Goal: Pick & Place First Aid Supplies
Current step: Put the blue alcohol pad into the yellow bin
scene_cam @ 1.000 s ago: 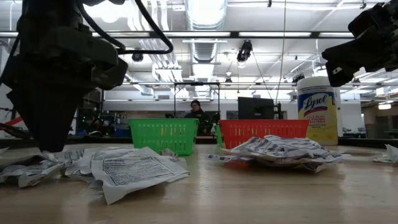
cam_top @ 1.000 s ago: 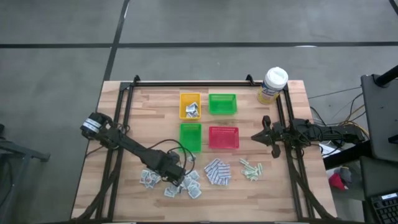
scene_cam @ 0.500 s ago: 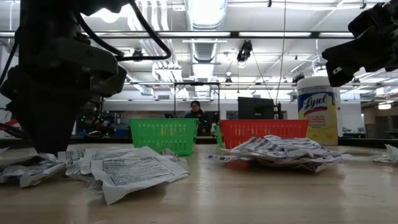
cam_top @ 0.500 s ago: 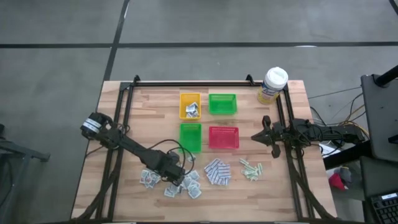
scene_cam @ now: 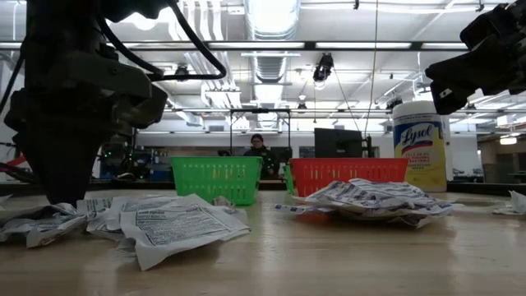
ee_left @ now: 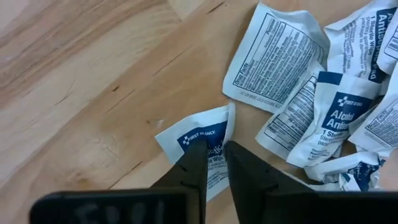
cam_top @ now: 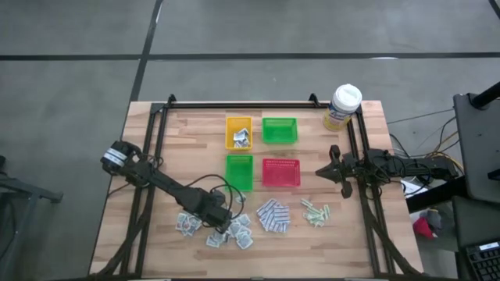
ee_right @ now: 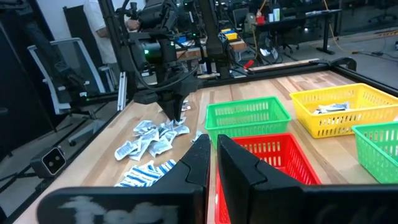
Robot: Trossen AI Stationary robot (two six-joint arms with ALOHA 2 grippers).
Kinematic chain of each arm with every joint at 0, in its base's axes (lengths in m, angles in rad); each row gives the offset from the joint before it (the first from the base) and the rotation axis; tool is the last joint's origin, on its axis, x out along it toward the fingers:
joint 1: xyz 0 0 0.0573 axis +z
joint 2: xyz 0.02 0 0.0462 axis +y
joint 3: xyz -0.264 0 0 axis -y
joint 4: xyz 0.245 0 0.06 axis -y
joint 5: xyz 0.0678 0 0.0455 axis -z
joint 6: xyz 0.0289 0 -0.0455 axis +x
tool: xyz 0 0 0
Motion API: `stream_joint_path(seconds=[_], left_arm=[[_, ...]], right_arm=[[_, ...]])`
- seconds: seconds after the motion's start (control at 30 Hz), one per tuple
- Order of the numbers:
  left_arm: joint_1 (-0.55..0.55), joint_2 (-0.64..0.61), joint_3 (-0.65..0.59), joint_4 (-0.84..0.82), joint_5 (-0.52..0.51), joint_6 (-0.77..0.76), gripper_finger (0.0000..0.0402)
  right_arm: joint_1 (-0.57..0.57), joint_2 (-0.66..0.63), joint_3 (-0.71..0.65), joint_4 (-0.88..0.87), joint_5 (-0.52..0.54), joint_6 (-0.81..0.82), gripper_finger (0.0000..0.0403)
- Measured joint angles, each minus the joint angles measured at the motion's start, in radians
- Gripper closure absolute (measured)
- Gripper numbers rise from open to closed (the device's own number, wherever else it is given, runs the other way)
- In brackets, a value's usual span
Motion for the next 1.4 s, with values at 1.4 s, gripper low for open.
stream_joint_path(seconds=[1.4], left_arm=[[0.102, -0.268, 0.148, -0.417, -0.410, 0.408, 0.0401]], right_arm=[[0.000, 0.000, 0.000, 0.000, 0.000, 0.000, 0.0374]])
